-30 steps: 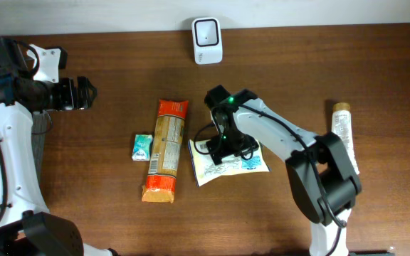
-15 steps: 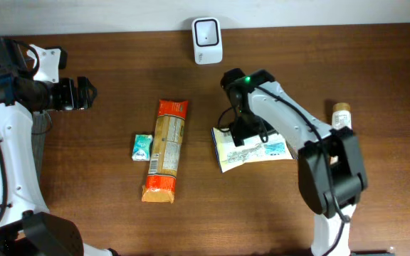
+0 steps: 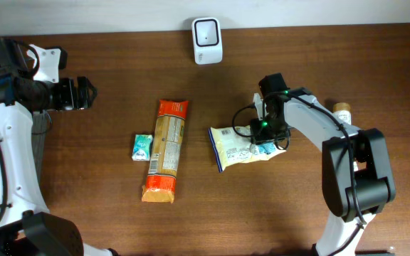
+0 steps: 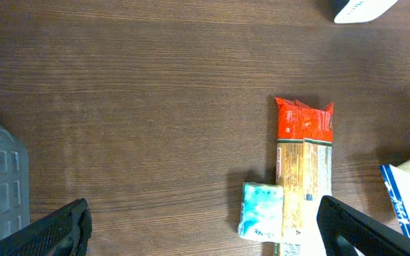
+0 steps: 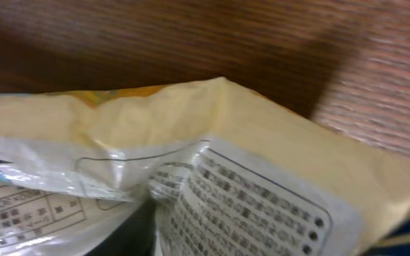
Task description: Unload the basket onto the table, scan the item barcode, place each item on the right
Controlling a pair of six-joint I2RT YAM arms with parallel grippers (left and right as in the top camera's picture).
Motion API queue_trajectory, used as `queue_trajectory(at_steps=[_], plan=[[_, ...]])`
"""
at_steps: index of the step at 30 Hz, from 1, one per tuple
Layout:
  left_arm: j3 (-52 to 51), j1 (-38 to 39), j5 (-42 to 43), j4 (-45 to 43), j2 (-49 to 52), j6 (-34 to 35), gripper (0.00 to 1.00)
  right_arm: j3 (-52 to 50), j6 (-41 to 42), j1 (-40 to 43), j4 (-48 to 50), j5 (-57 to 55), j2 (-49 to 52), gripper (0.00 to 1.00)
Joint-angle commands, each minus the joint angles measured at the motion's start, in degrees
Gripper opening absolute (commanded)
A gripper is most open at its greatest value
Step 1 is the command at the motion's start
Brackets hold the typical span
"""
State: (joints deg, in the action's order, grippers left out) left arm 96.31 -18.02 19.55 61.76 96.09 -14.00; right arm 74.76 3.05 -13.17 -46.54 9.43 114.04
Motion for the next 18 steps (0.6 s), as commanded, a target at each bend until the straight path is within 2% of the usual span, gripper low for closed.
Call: queue_trajectory(at_steps=[1,2,4,8,9,11,14,18], plan=[[0.33,-0.04,0.61,0.07,-0.22,-1.09,0.99,-3.72,0.81,-0.33,0.96,1.57,4.74,0.15],[0.33,-0.04,0.61,0.07,-0.22,-1.09,0.99,-3.72,0.81,-0.28,1.44,3.08,4.74,0.08],[0.33,-0.04,0.61,0.07,-0.22,-1.09,0.99,-2.99,0.79,-0.24,1.09,3.98,4.7,0.04],[0.33,-0.04,0.61,0.07,-0.22,-1.09,0.99,11.63,-9.68,1.75,-11.8,27.23,3.28,0.04],[0.33,-0.04,0.61,0.07,-0.22,-1.09,0.99,16.98,-12.48,3.19,-13.75,36.54,2.03,0.04],[0.33,-0.04,0.61,0.07,-0.22,-1.09,0.99,22.95,-13.51,5.31,-14.16,44.46,-0.96,0.04],[0.33,-0.04,0.61,0.07,-0.22,-1.09,0.99,24.92,-9.97,8.41,-13.81,45.68,-5.99,0.04],[0.33,-0.04,0.61,0.07,-0.22,-1.09,0.99,24.92,-0.92,12.87,-8.04,42.36,-10.78,0.04]])
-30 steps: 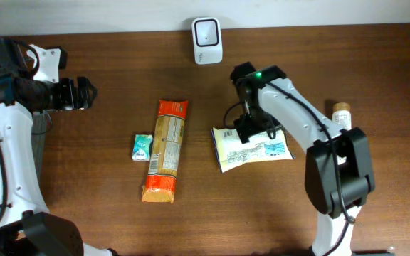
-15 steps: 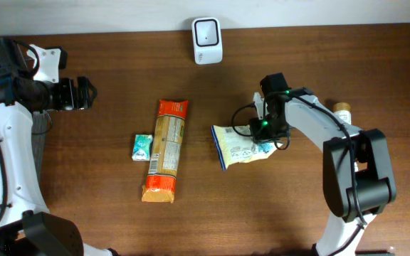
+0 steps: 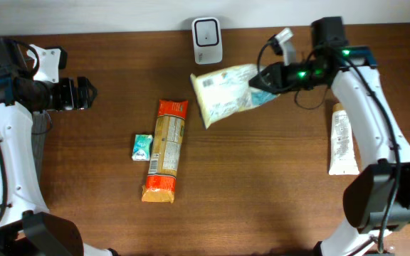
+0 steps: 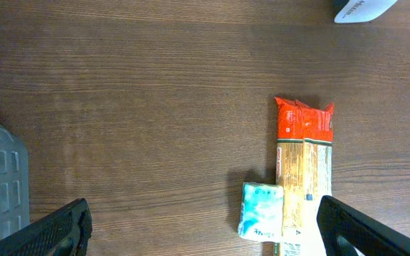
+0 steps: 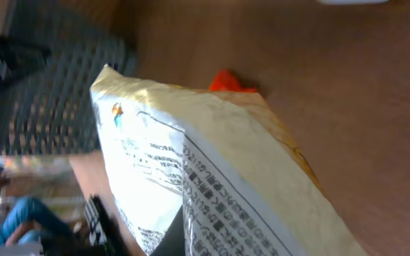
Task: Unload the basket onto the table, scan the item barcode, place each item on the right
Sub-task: 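Raise the yellow bag with the right gripper and hold it over the scanner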
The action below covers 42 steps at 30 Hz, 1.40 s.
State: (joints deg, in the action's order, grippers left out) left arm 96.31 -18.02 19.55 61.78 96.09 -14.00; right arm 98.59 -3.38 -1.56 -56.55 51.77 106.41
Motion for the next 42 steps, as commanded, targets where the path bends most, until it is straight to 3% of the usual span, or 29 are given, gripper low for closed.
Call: queue_trajectory(at_steps=[1,5,8,13,16,25,28,33,37,42], plan=[[0.33,-0.04,0.61,0.04,-0.22,-1.09,0.99,1.09,6.78,1.31,3.21,-1.42,-4.0,0.04],[0.33,-0.04,0.63,0.04,-0.22,-1.09,0.99,1.09,8.41,1.2,4.76,-1.57,-5.92,0.04],[0.33,-0.04,0.61,0.04,-0.22,-1.09,0.99,5.18,9.88,-1.46,6.71,-14.73,-7.93,0.04],[0.33,-0.04,0.61,0.04,-0.22,-1.09,0.99,10.34,-0.81,-16.83,16.39,-66.03,-6.6,0.04],[0.33,-0.04,0.61,0.04,-0.22,-1.09,0.99,10.32,-14.12,-24.37,27.47,-81.05,-1.57,0.04],[0.33,-0.04,0.61,0.04,-0.22,-1.09,0.99,10.32,-58.95,-25.4,72.57,-83.36,20.61,0.04],[0.33,-0.04,0.61,0.04,-0.22,-1.09,0.99,10.32,-63.58,-25.22,75.91,-83.34,24.41,0.04],[0.33,-0.04,0.61,0.04,-0.22,-1.09,0.99,10.32,-64.41,-24.65,84.13,-82.18,28.3,0.04],[0.33,-0.04,0.61,0.04,-0.22,-1.09,0.99,10.32,-72.94,-23.93,87.69,-79.58,30.97,0.04],[0.33,-0.04,0.61,0.04,-0.22,-1.09,0.99,10.32,-76.15,-23.45,94.09,-79.32,34.01,0.04]])
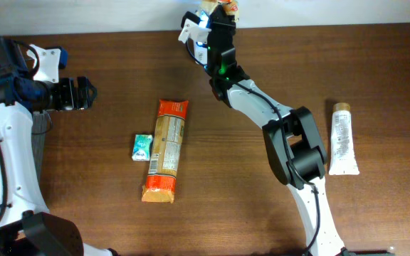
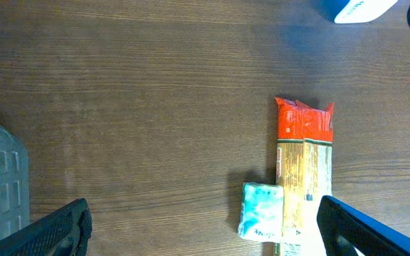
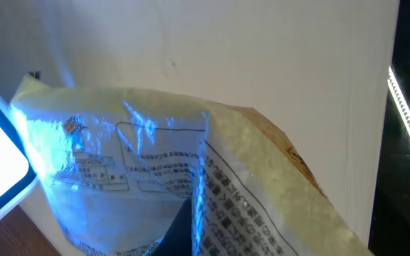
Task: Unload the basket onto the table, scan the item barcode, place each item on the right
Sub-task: 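Raise the yellow bag with the right gripper and hold it over the scanner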
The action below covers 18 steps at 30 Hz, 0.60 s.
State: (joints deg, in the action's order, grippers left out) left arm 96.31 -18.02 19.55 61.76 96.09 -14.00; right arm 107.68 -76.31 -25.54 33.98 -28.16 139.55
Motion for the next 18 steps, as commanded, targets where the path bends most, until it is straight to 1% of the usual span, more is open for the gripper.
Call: queue_trajectory(at_steps=[1,18], plan=[[0.33,-0.04,0.61,0.07,-0.22,-1.09,0.99,1.22,-4.02,0.63,4.76,0.76,1.36,0.04],[0.33,-0.04,0.61,0.07,-0.22,-1.09,0.99,1.18,-4.68,1.18,4.92,1.68,2.14,0.04]])
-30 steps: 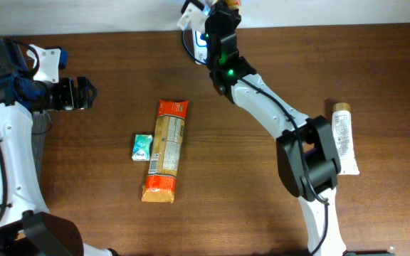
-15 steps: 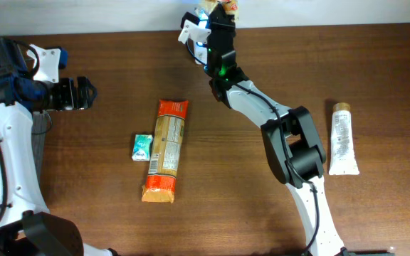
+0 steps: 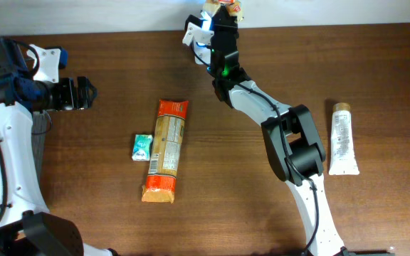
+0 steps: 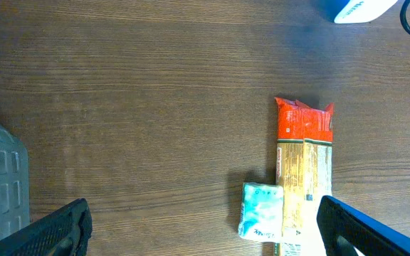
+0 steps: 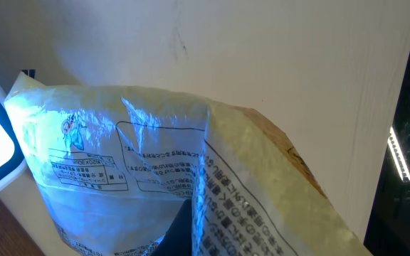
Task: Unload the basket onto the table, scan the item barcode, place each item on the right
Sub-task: 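Raise the yellow bag with the right gripper and hold it over the scanner, then carry the yellow bag right and set it down beside the white tube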
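Observation:
A pale yellow snack bag [image 5: 191, 156] with printed label text fills the right wrist view, blue light washing over its face. My right gripper [image 3: 218, 20] is shut on it at the table's far edge, one dark finger [image 5: 180, 231] showing under the bag. The white scanner glows at the left edge, close to the bag; from overhead the scanner [image 3: 193, 33] is mostly hidden behind the arm. My left gripper [image 4: 205, 238] stands open far left, over bare wood.
An orange pasta pack [image 3: 166, 149] and a small teal packet [image 3: 142, 147] lie left of centre. A cream tube [image 3: 340, 139] lies at the right. A grey basket sits at the table's left edge. A white wall backs the table.
The bag in my right gripper has shifted slightly by the scanner, and less of the scanner's lit face shows. Blue light still lies on the bag. The left arm has not moved.
My right gripper was shut on the bag lying right of centre on the table. Then it held the bag in the air near the scanner, with the tube showing at the right. Later it held the bag at the scanner under blue light, as now.

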Controlling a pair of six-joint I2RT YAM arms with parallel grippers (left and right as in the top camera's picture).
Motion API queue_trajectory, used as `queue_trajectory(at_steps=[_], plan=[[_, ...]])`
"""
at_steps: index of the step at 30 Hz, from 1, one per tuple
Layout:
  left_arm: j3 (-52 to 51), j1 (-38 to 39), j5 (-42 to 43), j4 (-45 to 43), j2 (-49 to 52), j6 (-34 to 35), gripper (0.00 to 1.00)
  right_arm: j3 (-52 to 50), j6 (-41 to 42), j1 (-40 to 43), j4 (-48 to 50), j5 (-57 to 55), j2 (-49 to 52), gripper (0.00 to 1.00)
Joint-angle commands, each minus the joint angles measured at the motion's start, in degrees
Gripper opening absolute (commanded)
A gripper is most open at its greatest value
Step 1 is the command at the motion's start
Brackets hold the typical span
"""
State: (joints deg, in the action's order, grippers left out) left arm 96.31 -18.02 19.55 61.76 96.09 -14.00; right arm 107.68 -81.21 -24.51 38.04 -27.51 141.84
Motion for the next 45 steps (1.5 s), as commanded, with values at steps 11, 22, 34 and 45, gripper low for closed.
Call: queue_trajectory(at_steps=[11,22,34,45], plan=[[0.33,-0.04,0.61,0.07,-0.22,-1.09,0.99,1.2,36.28,0.15,-25.97,1.88,-27.69,0.04],[0.33,-0.04,0.61,0.07,-0.22,-1.09,0.99,1.2,99.32,6.51,-94.95,18.1,-60.48,0.04],[0.33,-0.04,0.61,0.07,-0.22,-1.09,0.99,-11.04,104.04,45.83,-103.36,41.11,-54.07,0.04],[0.33,-0.04,0.63,0.07,-0.22,-1.09,0.99,-19.41,97.94,48.59,-102.36,32.0,-40.74,0.04]])
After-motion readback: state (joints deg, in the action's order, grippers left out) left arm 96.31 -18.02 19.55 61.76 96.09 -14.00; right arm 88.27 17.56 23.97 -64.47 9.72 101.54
